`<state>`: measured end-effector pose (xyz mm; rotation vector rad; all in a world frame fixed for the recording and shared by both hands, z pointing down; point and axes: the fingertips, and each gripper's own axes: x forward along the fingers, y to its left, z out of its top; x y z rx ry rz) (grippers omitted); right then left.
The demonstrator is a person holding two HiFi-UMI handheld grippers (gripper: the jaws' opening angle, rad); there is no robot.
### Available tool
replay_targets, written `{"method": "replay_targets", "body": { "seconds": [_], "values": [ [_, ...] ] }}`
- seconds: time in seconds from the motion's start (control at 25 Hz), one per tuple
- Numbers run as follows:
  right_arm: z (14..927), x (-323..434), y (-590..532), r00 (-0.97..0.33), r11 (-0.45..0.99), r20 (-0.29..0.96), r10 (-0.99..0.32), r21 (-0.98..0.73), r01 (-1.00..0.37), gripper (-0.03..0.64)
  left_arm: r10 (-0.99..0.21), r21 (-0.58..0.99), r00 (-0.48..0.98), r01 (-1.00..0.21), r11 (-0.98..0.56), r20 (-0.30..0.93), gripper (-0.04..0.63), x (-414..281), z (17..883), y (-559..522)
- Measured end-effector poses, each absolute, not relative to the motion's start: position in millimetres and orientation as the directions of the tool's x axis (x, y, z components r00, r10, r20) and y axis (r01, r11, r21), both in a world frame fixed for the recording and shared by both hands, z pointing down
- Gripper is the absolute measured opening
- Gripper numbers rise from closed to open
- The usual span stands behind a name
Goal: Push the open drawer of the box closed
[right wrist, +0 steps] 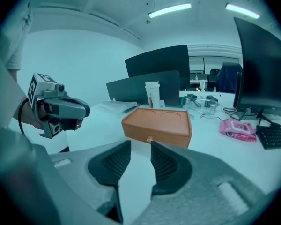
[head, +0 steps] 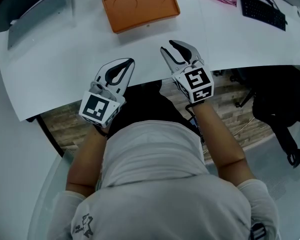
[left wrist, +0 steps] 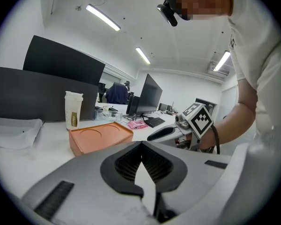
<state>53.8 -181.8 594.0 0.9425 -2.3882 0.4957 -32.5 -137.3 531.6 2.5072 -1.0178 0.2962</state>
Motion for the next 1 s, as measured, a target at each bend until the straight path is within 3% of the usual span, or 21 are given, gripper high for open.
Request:
{"method": "replay_targets", "body": {
  "seconds": [0.4,1.0],
  "values": [
    [518,66,-149,-0.65,0.725,0.51,-0.563,-0.072,-0.685,0.123,-0.675,0.218,0.694,-0.72,-0.659,0.25,-0.002,-16,464,-110],
    [341,65,-96,-0.737,0.772,0.263,-0.623,0.057,-0.633,0.024,-0.75,0.106,0.656,-0.754,-0.648,0.08,-0.002,-14,305,-70]
  ]
}}
